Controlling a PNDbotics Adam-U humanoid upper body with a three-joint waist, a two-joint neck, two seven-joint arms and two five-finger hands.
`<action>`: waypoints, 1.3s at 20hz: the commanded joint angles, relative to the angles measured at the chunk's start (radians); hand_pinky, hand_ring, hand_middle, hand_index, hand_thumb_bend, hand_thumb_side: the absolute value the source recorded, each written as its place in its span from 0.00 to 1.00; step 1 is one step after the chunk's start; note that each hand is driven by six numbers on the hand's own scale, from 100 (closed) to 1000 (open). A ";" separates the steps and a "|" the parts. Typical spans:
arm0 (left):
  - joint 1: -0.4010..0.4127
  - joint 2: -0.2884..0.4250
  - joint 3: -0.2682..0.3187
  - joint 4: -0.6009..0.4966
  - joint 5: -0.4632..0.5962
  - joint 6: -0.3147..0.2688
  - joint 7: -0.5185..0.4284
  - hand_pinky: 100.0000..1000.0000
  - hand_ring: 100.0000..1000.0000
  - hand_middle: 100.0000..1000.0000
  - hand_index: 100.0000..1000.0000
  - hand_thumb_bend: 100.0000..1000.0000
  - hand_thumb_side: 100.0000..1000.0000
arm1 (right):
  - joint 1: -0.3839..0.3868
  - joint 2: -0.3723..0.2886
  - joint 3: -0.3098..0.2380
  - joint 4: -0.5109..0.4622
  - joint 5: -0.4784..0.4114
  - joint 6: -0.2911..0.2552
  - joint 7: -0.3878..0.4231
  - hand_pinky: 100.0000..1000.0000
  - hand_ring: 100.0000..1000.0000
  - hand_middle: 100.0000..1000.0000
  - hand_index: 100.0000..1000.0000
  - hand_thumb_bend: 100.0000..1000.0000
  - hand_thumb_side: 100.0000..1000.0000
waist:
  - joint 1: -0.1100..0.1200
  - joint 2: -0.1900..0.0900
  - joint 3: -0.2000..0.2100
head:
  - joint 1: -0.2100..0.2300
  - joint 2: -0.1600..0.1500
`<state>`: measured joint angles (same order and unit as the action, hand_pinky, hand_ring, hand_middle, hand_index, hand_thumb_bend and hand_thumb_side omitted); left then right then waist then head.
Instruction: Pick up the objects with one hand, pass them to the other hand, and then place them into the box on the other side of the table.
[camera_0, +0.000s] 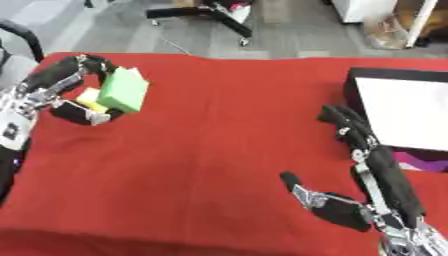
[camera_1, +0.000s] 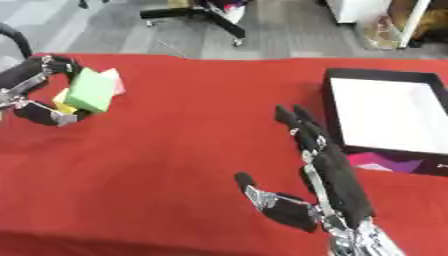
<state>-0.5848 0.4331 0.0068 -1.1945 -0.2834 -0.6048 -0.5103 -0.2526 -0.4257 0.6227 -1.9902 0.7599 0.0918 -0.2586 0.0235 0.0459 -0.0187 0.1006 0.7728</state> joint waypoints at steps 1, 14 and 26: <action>-0.034 -0.077 -0.023 -0.071 0.233 0.158 -0.191 0.61 0.41 0.34 0.46 0.00 0.39 | -0.051 -0.048 0.013 -0.010 0.041 -0.053 0.043 0.73 0.94 0.80 0.95 0.37 0.38 | -0.003 -0.006 0.004 | -0.017 -0.003; -0.144 -0.216 -0.237 -0.052 0.464 0.383 -0.396 0.66 0.53 0.43 0.55 0.00 0.57 | -0.159 -0.109 0.051 -0.010 0.060 -0.174 0.201 0.75 0.89 0.78 0.90 0.34 0.35 | -0.015 0.008 0.007 | -0.029 -0.003; -0.152 -0.207 -0.284 0.010 0.455 0.408 -0.397 0.66 0.53 0.43 0.55 0.00 0.64 | -0.218 -0.096 -0.003 -0.010 0.320 -0.197 0.171 0.82 0.80 0.82 0.88 0.37 0.30 | -0.018 0.009 0.008 | -0.058 -0.003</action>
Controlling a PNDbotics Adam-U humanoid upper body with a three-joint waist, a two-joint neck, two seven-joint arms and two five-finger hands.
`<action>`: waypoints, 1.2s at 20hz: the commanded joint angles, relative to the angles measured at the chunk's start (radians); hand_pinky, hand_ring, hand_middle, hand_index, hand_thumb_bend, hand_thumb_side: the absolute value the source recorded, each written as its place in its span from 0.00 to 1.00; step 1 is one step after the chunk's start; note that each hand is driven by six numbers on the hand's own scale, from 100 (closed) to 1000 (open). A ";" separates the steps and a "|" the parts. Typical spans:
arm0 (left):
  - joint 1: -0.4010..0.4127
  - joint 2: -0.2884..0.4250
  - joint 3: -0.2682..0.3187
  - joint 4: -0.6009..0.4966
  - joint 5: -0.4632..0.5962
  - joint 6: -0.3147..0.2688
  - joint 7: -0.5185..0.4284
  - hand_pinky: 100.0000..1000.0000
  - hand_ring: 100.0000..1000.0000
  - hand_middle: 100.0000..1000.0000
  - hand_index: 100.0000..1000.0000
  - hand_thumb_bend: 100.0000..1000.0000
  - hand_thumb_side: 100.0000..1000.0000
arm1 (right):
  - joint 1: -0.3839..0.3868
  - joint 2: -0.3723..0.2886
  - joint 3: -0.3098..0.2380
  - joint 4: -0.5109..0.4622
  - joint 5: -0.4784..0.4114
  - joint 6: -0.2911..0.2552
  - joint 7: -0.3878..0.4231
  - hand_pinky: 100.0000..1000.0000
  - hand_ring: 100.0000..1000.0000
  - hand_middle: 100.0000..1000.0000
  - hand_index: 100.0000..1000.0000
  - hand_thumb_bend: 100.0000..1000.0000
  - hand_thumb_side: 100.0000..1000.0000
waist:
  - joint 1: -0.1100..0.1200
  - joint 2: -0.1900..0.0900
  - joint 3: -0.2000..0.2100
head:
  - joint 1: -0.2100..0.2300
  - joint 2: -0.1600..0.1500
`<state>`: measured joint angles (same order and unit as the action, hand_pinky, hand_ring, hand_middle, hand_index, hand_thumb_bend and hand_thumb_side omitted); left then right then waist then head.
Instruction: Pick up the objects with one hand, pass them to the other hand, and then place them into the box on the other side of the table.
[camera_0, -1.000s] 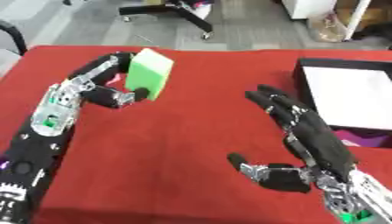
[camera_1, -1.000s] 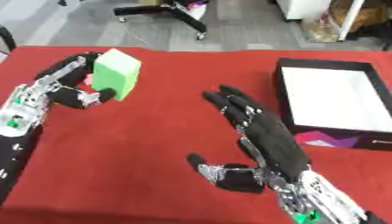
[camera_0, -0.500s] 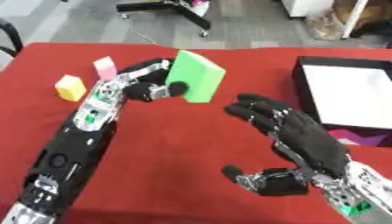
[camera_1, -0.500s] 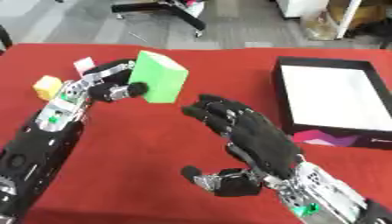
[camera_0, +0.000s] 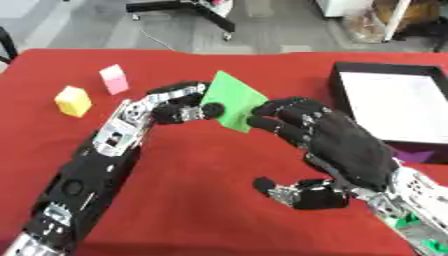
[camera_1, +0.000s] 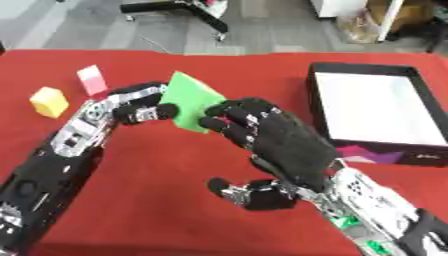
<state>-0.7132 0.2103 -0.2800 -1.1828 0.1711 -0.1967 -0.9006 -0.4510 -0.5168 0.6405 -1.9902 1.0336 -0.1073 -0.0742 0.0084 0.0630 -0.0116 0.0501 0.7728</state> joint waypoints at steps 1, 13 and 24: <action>-0.022 0.018 0.007 0.004 -0.005 -0.001 -0.006 0.66 0.53 0.43 0.55 0.00 0.63 | -0.023 -0.002 -0.025 -0.010 0.065 0.003 -0.018 0.83 0.79 0.82 0.88 0.37 0.30 | -0.004 -0.008 0.000 | -0.008 -0.003; -0.032 -0.012 -0.001 0.019 -0.016 -0.007 -0.006 0.66 0.54 0.43 0.56 0.00 0.66 | -0.040 0.021 -0.017 -0.010 0.132 0.084 -0.075 0.83 0.80 0.83 0.89 0.38 0.30 | -0.005 -0.006 0.000 | -0.027 -0.003; -0.035 -0.070 -0.049 -0.052 0.034 0.000 -0.006 0.67 0.55 0.44 0.57 0.00 0.66 | -0.069 0.042 -0.016 -0.010 0.145 0.140 -0.152 0.83 0.80 0.84 0.89 0.37 0.29 | -0.009 -0.002 0.004 | -0.059 -0.003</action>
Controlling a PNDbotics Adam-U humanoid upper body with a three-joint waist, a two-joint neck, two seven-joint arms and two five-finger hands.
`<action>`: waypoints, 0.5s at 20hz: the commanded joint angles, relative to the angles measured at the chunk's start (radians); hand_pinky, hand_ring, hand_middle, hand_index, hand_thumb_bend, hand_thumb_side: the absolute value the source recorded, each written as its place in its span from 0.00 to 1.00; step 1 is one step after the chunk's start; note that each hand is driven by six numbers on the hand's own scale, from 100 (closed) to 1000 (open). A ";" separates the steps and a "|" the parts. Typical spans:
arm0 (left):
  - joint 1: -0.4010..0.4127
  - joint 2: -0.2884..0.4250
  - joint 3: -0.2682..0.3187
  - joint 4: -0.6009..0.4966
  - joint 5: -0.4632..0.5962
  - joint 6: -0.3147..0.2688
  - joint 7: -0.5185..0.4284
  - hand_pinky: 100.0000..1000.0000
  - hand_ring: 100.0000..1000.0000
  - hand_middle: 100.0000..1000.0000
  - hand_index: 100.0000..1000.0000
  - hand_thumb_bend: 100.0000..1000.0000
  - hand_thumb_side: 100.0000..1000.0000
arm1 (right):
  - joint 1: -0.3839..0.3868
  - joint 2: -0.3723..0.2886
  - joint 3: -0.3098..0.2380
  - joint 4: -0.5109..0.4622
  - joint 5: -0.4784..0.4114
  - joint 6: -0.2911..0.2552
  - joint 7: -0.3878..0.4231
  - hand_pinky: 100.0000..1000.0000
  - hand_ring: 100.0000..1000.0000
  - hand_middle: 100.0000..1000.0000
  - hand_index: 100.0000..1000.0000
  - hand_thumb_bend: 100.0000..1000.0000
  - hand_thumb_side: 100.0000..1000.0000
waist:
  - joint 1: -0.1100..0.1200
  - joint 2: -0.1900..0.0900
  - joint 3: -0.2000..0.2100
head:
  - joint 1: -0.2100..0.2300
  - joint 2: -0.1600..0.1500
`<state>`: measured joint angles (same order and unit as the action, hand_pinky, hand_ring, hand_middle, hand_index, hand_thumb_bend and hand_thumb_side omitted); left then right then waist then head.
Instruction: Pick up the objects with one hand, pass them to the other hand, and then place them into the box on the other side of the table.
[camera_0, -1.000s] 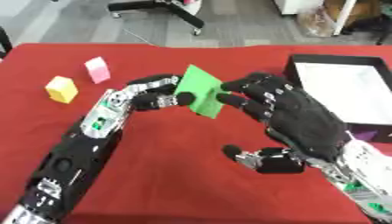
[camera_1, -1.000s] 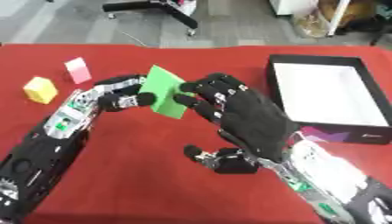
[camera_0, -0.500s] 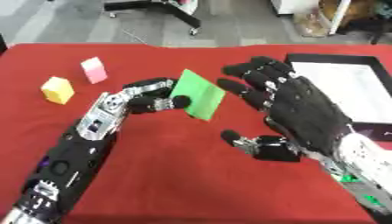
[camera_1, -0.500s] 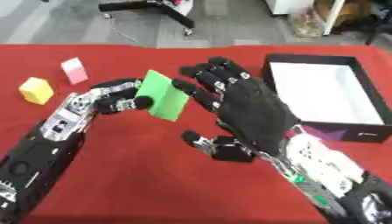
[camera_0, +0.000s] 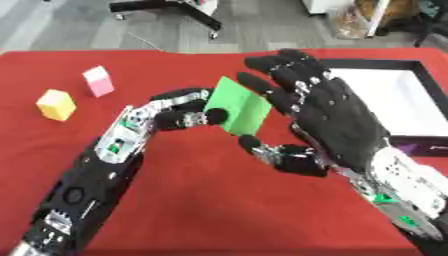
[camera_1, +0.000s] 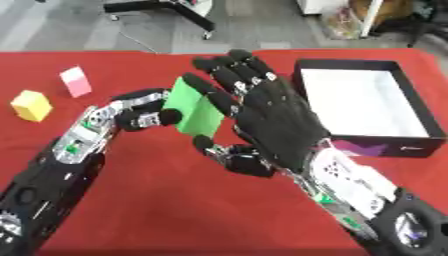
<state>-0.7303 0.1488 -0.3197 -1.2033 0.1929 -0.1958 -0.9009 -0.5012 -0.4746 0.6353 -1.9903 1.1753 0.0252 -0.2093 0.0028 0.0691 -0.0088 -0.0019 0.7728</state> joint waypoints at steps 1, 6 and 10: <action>-0.018 -0.014 -0.011 -0.037 0.017 0.002 -0.006 0.67 0.55 0.44 0.57 0.00 0.65 | -0.020 0.001 -0.010 -0.010 0.001 0.009 -0.019 0.83 0.80 0.84 0.89 0.37 0.29 | -0.004 -0.008 0.001 | -0.009 -0.003; -0.020 -0.038 -0.013 -0.059 0.028 0.012 -0.006 0.67 0.55 0.44 0.57 0.00 0.64 | -0.021 0.010 -0.005 -0.010 -0.014 0.021 -0.026 0.82 0.80 0.83 0.90 0.37 0.30 | -0.008 -0.008 0.002 | -0.015 -0.003; -0.023 -0.053 -0.013 -0.075 0.033 0.019 -0.006 0.67 0.55 0.44 0.57 0.00 0.62 | -0.019 0.015 0.001 -0.010 -0.032 0.035 -0.031 0.80 0.81 0.83 0.91 0.36 0.30 | -0.009 -0.008 0.002 | -0.019 -0.003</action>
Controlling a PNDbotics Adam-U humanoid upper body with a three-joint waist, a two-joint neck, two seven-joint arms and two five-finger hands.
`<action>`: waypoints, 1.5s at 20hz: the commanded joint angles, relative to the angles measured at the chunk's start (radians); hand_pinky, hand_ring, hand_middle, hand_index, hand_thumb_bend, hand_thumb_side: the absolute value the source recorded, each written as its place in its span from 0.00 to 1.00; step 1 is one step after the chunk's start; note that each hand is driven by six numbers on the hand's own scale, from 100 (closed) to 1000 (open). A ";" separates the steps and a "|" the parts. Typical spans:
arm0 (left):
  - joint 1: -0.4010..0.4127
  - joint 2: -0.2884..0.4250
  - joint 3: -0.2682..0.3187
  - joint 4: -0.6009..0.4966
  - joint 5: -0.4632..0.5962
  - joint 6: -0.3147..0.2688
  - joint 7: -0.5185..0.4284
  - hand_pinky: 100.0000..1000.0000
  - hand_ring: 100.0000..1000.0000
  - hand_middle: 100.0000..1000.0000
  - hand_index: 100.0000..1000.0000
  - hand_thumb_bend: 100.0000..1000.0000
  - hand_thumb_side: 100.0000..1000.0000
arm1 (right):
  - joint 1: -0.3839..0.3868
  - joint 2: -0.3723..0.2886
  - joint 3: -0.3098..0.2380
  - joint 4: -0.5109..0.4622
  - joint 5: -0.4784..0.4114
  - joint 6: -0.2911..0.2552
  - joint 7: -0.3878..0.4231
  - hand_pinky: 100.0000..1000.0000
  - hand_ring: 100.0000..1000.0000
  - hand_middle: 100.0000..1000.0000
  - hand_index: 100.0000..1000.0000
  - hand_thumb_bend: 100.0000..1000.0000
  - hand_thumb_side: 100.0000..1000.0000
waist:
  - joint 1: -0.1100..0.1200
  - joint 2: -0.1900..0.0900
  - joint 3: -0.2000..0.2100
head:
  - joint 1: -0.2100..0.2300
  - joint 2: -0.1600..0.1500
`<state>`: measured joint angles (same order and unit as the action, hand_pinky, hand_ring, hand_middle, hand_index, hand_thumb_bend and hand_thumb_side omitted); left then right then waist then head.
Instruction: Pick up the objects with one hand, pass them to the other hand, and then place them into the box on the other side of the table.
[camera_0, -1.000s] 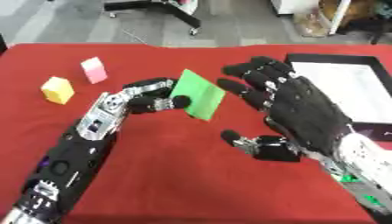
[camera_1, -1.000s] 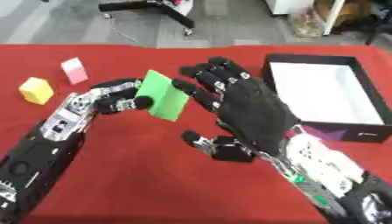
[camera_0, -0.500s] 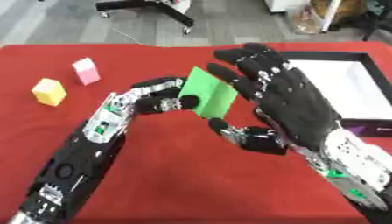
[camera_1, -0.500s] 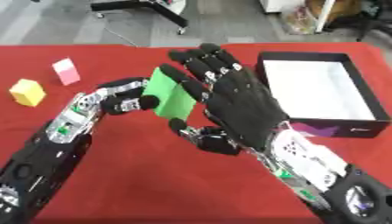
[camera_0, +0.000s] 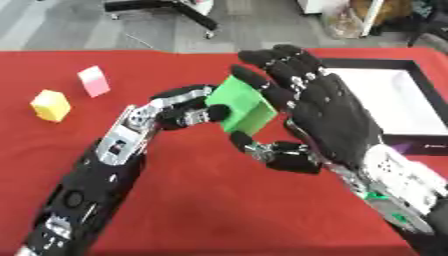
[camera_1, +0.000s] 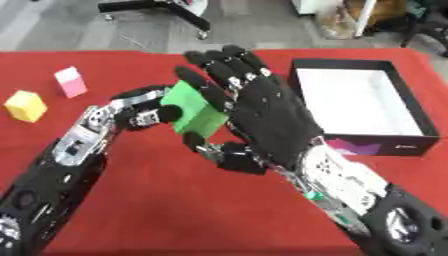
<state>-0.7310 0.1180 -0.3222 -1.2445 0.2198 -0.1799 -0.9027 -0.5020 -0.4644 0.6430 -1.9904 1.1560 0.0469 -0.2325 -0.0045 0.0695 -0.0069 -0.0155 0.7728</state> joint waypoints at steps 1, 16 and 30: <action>-0.022 -0.024 -0.010 -0.036 0.006 0.003 -0.004 0.67 0.55 0.44 0.57 0.00 0.62 | -0.016 0.006 -0.003 -0.010 -0.019 0.018 -0.009 0.79 0.81 0.83 0.91 0.35 0.30 | -0.002 -0.008 0.001 | -0.006 -0.003; -0.027 -0.029 -0.014 -0.121 0.040 -0.042 -0.004 0.68 0.54 0.44 0.57 0.00 0.53 | 0.001 0.009 0.021 -0.010 -0.112 0.069 -0.045 0.66 0.78 0.72 0.90 0.03 0.00 | -0.004 -0.006 0.000 | -0.005 -0.003; -0.034 0.002 -0.005 -0.156 0.065 -0.050 -0.004 0.68 0.54 0.45 0.58 0.00 0.52 | 0.029 -0.008 0.018 -0.010 -0.126 0.197 -0.266 0.35 0.51 0.24 0.67 0.00 0.00 | -0.005 -0.008 -0.002 | -0.001 -0.003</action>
<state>-0.7535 0.0987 -0.3367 -1.3587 0.2699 -0.2096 -0.8938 -0.4665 -0.4385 0.7098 -2.0043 1.0410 0.2240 -0.4776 -0.0083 0.0730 -0.0070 -0.0182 0.7728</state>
